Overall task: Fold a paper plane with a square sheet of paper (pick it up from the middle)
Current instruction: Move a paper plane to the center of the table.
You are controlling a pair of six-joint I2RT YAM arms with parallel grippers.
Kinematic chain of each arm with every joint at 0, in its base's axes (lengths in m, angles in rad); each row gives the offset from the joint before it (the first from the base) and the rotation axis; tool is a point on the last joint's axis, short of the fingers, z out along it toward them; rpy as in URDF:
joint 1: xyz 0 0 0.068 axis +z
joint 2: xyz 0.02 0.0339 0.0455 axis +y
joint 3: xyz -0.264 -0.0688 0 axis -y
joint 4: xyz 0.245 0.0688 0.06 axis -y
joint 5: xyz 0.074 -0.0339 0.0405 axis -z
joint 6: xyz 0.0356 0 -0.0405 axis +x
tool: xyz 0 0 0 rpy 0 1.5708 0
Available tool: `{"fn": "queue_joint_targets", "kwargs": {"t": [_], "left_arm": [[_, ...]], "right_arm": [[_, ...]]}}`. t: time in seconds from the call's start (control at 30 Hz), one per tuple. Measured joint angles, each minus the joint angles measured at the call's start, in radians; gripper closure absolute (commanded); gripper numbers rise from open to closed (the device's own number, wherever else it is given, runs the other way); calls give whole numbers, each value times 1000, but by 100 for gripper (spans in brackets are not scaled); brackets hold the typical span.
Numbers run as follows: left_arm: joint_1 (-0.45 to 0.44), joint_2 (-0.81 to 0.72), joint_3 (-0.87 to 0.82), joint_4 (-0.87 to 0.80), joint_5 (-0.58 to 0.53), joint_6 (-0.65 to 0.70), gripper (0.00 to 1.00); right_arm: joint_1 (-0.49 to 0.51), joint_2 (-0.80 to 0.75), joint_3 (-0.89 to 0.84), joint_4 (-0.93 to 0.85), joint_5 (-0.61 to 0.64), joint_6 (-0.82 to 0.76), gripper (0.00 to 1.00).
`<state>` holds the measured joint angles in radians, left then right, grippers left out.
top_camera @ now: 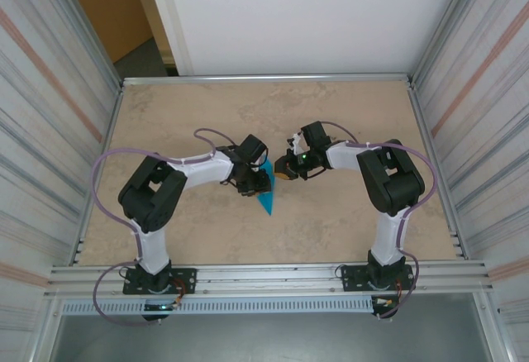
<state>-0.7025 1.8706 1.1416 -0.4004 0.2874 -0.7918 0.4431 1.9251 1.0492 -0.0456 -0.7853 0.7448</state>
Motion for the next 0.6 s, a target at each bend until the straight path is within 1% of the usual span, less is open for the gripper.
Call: {"fn": "queue_joint_targets", "kwargs": {"t": [0.1, 0.23, 0.33, 0.47, 0.6], "left_arm": [[0, 0, 9, -12, -1, 0, 79], [0, 0, 26, -29, -2, 1, 82], [0, 0, 42, -53, -9, 3, 85], [3, 0, 64, -99, -28, 19, 87], [20, 0, 98, -159, -50, 66, 89]], "right_arm": [[-3, -6, 0, -6, 9, 5, 68], [-18, -39, 0, -26, 41, 2, 59], [-34, -72, 0, -46, 76, 0, 55], [-58, -121, -12, -65, 130, -6, 51], [-76, -169, -32, -81, 188, -21, 50]]}}
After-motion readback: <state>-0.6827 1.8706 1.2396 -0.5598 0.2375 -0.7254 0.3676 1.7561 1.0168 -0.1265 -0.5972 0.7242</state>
